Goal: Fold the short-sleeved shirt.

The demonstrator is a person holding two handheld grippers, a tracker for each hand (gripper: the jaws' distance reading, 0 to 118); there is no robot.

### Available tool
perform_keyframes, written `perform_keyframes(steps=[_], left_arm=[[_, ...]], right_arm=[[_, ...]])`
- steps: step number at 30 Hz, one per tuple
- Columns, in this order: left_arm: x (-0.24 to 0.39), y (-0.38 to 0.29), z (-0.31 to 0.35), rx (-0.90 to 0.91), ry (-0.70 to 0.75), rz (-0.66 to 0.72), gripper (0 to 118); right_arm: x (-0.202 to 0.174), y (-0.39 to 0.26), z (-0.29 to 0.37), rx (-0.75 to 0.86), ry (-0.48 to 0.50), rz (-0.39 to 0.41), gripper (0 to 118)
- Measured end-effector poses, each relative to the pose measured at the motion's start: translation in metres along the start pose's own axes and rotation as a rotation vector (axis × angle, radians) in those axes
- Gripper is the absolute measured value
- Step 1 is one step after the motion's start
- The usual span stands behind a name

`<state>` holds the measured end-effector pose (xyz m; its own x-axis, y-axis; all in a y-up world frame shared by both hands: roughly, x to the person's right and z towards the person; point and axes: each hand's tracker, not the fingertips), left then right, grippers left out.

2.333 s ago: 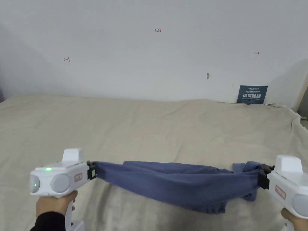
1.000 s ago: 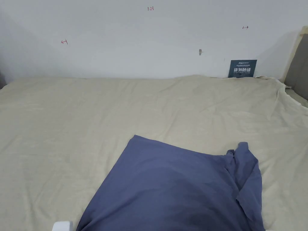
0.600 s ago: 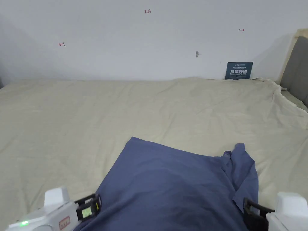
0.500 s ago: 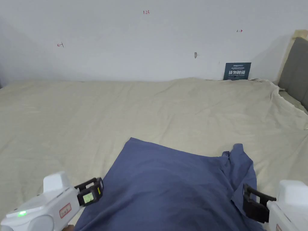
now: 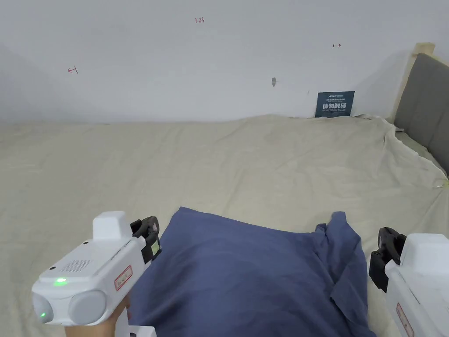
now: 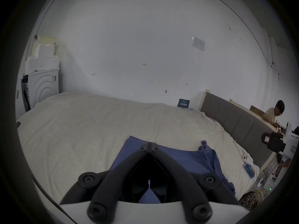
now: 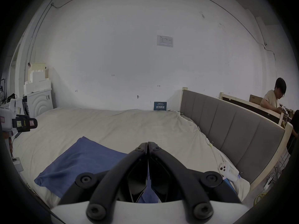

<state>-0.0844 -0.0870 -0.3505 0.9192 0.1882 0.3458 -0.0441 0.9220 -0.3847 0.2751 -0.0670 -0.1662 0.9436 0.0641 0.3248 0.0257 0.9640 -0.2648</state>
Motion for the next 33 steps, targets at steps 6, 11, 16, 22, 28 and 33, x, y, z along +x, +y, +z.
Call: perform_keyframes(steps=[6,11,16,22,28,33], left_arm=[[0.004,0.024,-0.077,-0.113,-0.038,-0.068,0],[-0.008,0.04,-0.17,-0.279,-0.046,-0.023,0],[-0.026,0.039,-0.252,-0.421,0.01,0.033,68],[-0.042,0.018,-0.333,-0.574,0.068,-0.016,99],[-0.057,-0.017,-0.382,-0.663,0.127,-0.041,86],[-0.052,-0.039,-0.393,-0.699,0.164,-0.115,58]], right_arm=[[0.007,-0.001,-0.033,-0.024,-0.002,0.0,0],[0.01,-0.005,-0.067,-0.061,-0.008,-0.004,0],[0.01,-0.009,-0.093,-0.102,-0.023,-0.01,0],[0.016,-0.024,-0.126,-0.149,-0.042,-0.008,0],[0.023,-0.035,-0.15,-0.19,-0.057,-0.003,0],[0.029,-0.041,-0.161,-0.217,-0.064,-0.021,0]])
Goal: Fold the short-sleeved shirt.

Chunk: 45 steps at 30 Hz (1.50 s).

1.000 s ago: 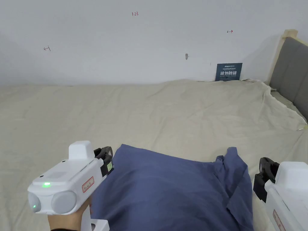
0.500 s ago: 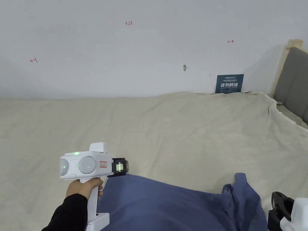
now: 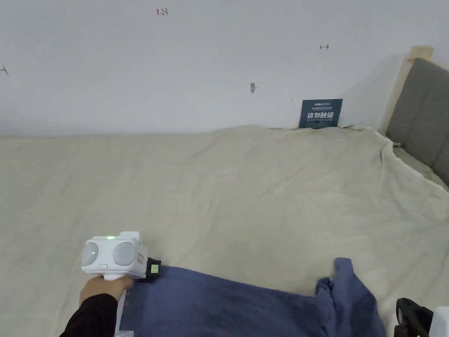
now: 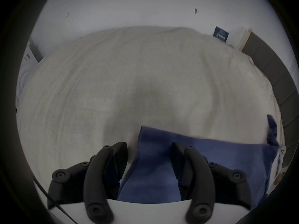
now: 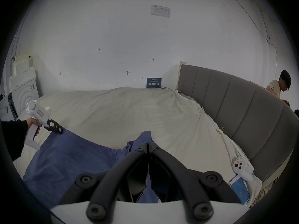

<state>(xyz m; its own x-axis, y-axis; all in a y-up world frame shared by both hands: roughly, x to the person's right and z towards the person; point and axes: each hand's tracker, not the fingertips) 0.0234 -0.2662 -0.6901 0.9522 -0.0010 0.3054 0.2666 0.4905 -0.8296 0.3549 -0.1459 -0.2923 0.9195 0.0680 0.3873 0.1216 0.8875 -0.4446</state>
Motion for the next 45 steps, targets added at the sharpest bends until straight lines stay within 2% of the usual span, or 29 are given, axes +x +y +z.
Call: perform_keyframes(steps=[1,2,3,4,6,9,11,12,14,15,16,17,21,25,26,27,28,29,30,31,32,35,38,44,45], left_arm=[[0.002,0.001,0.003,0.007,0.004,0.003,50],[0.004,0.001,0.004,0.014,0.01,-0.009,35],[0.005,0.0,0.009,0.026,0.022,-0.042,14],[0.006,0.0,0.01,0.026,-0.033,-0.066,1],[0.004,-0.001,0.017,0.033,-0.007,-0.056,1],[-0.009,0.0,0.042,0.118,-0.13,0.067,0],[-0.014,-0.003,0.065,0.169,-0.172,0.074,0],[-0.016,-0.004,0.077,0.187,-0.184,0.069,0],[-0.021,-0.007,0.097,0.201,-0.201,0.062,0],[-0.018,-0.009,0.108,0.209,-0.207,0.058,0],[-0.018,-0.011,0.116,0.216,-0.207,0.048,0],[-0.018,-0.012,0.122,0.22,-0.202,0.039,0],[-0.016,-0.019,0.142,0.233,-0.202,0.026,0],[-0.021,-0.019,0.137,0.232,-0.19,0.022,0],[-0.022,-0.021,0.138,0.231,-0.189,0.024,0],[-0.023,-0.021,0.136,0.229,-0.19,0.032,0],[-0.023,-0.023,0.137,0.23,-0.192,0.04,0],[-0.024,-0.024,0.138,0.23,-0.192,0.045,0],[-0.025,-0.026,0.138,0.23,-0.191,0.048,0],[-0.025,-0.027,0.138,0.229,-0.191,0.053,0],[-0.026,-0.028,0.139,0.23,-0.191,0.057,0],[-0.03,-0.036,0.148,0.251,-0.188,0.075,0],[-0.037,-0.042,0.163,0.275,-0.187,0.094,0],[-0.056,-0.055,0.217,0.363,-0.184,0.124,0],[-0.061,-0.055,0.229,0.383,-0.186,0.131,0]], right_arm=[[0.0,0.0,-0.001,-0.007,0.004,-0.005,0],[0.001,0.0,-0.003,-0.015,0.004,-0.006,0],[0.003,0.0,-0.005,-0.021,0.006,-0.011,0],[0.004,0.001,-0.008,-0.029,0.007,-0.017,0],[0.007,0.002,-0.014,-0.05,0.011,-0.031,0],[0.012,0.007,-0.029,-0.137,0.039,-0.073,0],[0.015,0.007,-0.046,-0.185,0.048,-0.097,5],[0.016,0.008,-0.057,-0.239,0.056,-0.094,13],[0.02,0.004,-0.079,-0.282,0.041,-0.094,54],[0.02,0.003,-0.089,-0.325,0.047,-0.086,71],[0.02,0.002,-0.1,-0.349,0.046,-0.063,82],[0.02,0.0,-0.11,-0.379,0.04,-0.052,82],[0.016,-0.014,-0.15,-0.516,-0.026,0.025,80],[0.018,-0.032,-0.178,-0.604,-0.03,0.015,73],[0.018,-0.036,-0.182,-0.636,-0.034,0.022,66],[0.018,-0.039,-0.183,-0.646,-0.034,0.023,51],[0.019,-0.042,-0.181,-0.642,-0.03,0.008,29],[0.02,-0.045,-0.176,-0.621,-0.033,-0.011,20],[0.021,-0.044,-0.173,-0.606,-0.03,-0.016,16],[0.023,-0.043,-0.171,-0.603,-0.031,-0.009,3],[0.025,-0.041,-0.167,-0.59,-0.031,0.014,3],[0.033,-0.028,-0.14,-0.485,-0.005,-0.02,3],[0.038,-0.006,-0.108,-0.378,0.005,-0.004,2],[0.044,0.059,-0.038,-0.166,0.062,0.013,2],[0.034,0.075,-0.017,-0.131,0.07,0.016,2]])
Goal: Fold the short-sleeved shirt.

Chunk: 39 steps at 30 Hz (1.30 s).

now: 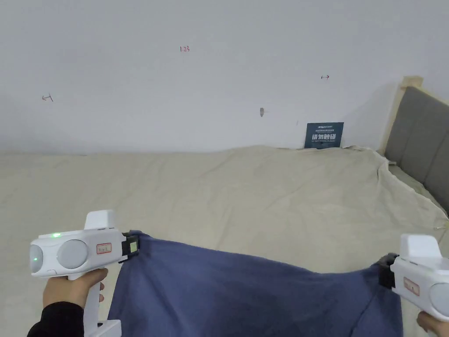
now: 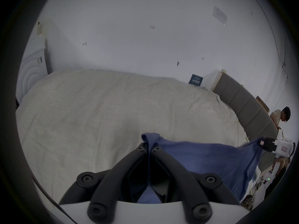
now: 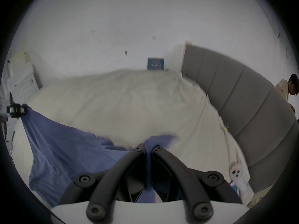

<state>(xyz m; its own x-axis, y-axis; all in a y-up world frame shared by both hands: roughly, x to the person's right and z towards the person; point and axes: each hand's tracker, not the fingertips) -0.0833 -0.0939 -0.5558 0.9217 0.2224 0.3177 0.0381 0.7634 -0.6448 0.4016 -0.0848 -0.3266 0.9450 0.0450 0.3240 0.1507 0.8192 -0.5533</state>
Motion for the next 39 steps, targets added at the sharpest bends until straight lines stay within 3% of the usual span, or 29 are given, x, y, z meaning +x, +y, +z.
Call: perform_keyframes(steps=[9,21,31,39], left_arm=[[-0.02,0.071,0.092,0.184,0.074,0.0,0],[-0.014,0.181,0.193,0.397,0.174,-0.048,0],[-0.005,0.247,0.202,0.496,0.188,-0.091,0],[-0.011,0.217,0.113,0.396,0.193,-0.117,0]], right_arm=[[-0.034,0.097,0.078,0.266,0.096,0.042,2],[-0.061,0.228,0.108,0.504,0.137,0.062,2],[-0.059,0.306,0.104,0.594,0.145,0.073,2],[-0.051,0.273,0.022,0.492,0.213,0.027,2]])
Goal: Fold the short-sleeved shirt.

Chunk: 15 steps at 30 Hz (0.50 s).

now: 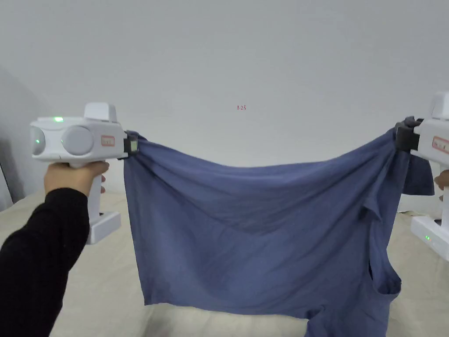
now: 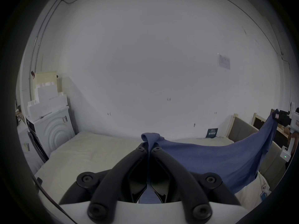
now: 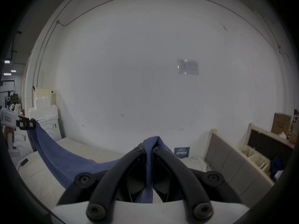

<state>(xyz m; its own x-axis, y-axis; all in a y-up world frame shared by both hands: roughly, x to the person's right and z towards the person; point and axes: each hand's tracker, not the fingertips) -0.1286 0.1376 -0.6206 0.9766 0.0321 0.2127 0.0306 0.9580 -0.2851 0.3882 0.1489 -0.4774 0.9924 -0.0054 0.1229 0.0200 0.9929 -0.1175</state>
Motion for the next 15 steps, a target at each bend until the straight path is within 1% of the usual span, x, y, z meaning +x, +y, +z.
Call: perform_keyframes(steps=[4,7,8,11,13,15], left_arm=[[0.006,-0.063,-0.035,-0.089,-0.005,0.004,0],[0.008,-0.114,-0.051,-0.173,-0.011,0.035,0],[0.008,-0.129,-0.054,-0.189,-0.012,0.045,0],[0.008,-0.18,-0.055,-0.247,-0.021,0.065,0],[0.006,-0.213,-0.047,-0.292,-0.027,0.088,0],[0.001,-0.244,-0.039,-0.327,-0.041,0.098,0]], right_arm=[[0.012,-0.063,-0.018,-0.08,-0.015,-0.031,2],[0.02,-0.112,-0.019,-0.161,-0.022,-0.074,2],[0.022,-0.126,-0.018,-0.179,-0.02,-0.076,2],[0.024,-0.174,-0.002,-0.243,-0.018,-0.081,2],[0.023,-0.202,0.016,-0.279,-0.01,-0.108,2],[0.023,-0.229,0.036,-0.306,-0.001,-0.118,2]])
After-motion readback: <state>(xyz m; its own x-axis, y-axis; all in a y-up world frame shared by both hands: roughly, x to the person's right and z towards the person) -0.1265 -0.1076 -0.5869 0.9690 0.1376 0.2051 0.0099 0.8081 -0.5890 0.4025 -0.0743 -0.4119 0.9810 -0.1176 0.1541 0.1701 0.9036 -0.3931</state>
